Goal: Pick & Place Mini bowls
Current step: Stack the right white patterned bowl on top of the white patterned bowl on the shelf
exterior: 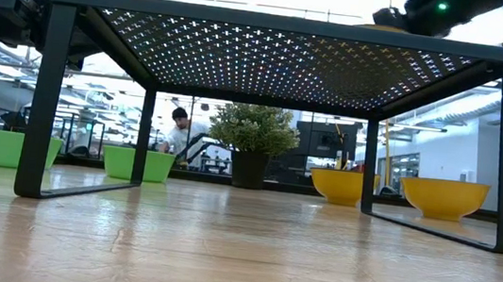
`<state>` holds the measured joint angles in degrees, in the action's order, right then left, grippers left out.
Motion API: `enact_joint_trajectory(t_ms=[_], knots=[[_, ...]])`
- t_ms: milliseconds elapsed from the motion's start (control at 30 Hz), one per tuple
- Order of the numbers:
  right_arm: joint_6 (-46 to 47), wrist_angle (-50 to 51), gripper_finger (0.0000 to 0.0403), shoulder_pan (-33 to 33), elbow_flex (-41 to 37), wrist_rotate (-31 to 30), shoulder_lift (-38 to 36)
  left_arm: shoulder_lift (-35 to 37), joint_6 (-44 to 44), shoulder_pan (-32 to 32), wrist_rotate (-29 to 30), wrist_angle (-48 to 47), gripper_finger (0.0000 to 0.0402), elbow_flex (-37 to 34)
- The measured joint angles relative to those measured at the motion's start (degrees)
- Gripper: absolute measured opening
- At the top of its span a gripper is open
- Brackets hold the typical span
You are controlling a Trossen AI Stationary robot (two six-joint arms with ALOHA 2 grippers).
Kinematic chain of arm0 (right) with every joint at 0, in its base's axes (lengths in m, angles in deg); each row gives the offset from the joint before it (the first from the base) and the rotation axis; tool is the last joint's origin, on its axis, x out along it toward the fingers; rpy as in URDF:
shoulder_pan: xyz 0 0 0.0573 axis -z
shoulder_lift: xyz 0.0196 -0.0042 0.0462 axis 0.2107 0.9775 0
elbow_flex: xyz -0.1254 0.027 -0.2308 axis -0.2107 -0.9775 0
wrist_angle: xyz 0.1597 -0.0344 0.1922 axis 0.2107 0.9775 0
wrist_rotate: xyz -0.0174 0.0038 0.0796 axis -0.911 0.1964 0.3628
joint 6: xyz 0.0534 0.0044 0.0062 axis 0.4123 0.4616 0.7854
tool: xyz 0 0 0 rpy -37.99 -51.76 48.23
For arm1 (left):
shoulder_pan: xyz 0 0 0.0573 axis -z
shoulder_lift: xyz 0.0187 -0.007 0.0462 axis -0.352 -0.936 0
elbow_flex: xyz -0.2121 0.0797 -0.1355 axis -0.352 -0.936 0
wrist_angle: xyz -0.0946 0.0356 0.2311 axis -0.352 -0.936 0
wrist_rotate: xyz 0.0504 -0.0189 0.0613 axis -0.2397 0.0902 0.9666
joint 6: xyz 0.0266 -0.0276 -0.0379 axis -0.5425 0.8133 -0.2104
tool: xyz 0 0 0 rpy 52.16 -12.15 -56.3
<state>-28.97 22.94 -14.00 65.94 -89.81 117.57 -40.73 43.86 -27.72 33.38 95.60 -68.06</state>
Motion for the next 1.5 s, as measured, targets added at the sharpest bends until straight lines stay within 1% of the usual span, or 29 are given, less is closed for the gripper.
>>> enact_joint_trajectory(t_ms=[67, 100, 167, 267, 333, 367, 400, 533, 600, 633, 667, 867, 1067, 1133, 1267, 1300, 1400, 1467, 1500], knots=[[-3.85, -4.15, 0.0127, 2.74, 0.0, 7.31, -0.08, 0.0, 0.0, 0.01, 0.0, 0.0, 0.0099, 0.0], [-5.43, -5.78, 0.0127, 3.78, 0.0, 9.79, -0.15, 0.0, 0.0, 0.02, 0.0, -0.01, 0.0099, 0.0], [-7.44, -7.3, 0.0127, 5.19, 0.0, 11.86, -0.49, 0.0, 0.0, 0.0, 0.0, 0.0, 0.0099, 0.0], [-8.12, -7.29, 0.0126, 5.96, 0.0, 11.67, -1.16, 0.0, 0.0, 0.0, 0.0, 0.0, 0.0099, 0.0], [-9.92, -7.15, 0.0126, 4.88, 0.0, 8.69, -2.03, 0.0, 0.0, 0.01, 0.0, -0.01, 0.0099, 0.0], [-11.73, -7.62, 0.0126, 3.67, 0.02, 5.95, -2.59, 0.0, 0.0, 0.02, 0.0, -0.02, 0.0099, 0.0], [-13.57, -8.43, 0.0126, 2.16, 0.24, 2.49, -3.17, 0.0, 0.0, 0.0, 0.0, 0.0, 0.0099, 0.0], [-19.16, -11.42, 0.0126, -4.88, 3.58, -16.03, -4.25, 0.0, 0.0, 0.01, 0.0, 0.0, 0.0099, 0.0], [-20.31, -11.37, 0.0127, -7.62, 4.24, -22.52, -4.24, 0.0, 0.0, 0.0, 0.0, 0.0, 0.0099, 0.0], [-20.24, -10.95, 0.0129, -8.81, 4.12, -24.23, -4.04, 0.0, 0.0, 0.01, 0.0, -0.02, 0.0099, 0.0], [-19.49, -10.7, 0.013, -9.74, 3.63, -25.02, -3.89, 0.0, 0.0, 0.02, 0.0, 0.0, 0.0099, 0.0], [-14.24, -9.91, 0.0129, -14.69, -0.1, -24.67, -3.87, 0.0, 0.0, 0.01, 0.0, -0.01, 0.0099, 0.0], [-9.71, -10.0, 0.0121, -20.11, -1.34, -31.32, -3.88, 0.0, 0.0, 0.02, 0.0, 0.0, 0.0099, 0.0], [-8.35, -10.0, 0.0122, -21.63, -2.49, -32.46, -3.89, 0.0, 0.0, 0.01, 0.0, -0.01, 0.0099, 0.0], [-4.31, -9.99, 0.0122, -24.98, -5.6, -32.42, -3.9, 0.0, 0.0, 0.0, 0.0, 0.0, 0.0099, 0.0], [-3.55, -10.0, 0.0121, -25.8, -6.4, -31.3, -3.93, 0.0, 0.0, 0.02, 0.0, 0.0, 0.0099, 0.0], [-3.76, -10.12, 0.0116, -27.28, -7.08, -23.95, -4.73, 0.0, 0.0, 0.02, 0.0, -0.02, 0.0099, 0.0], [-2.14, -10.38, 0.0112, -28.2, -7.08, -20.23, -5.96, 0.0, 0.0, 0.01, 0.0, 0.0, 0.0099, 0.0], [-1.54, -10.38, 0.011, -28.62, -7.08, -17.22, -6.76, 0.0, 0.0, 0.02, 0.0, -0.02, 0.0099, 0.0]])
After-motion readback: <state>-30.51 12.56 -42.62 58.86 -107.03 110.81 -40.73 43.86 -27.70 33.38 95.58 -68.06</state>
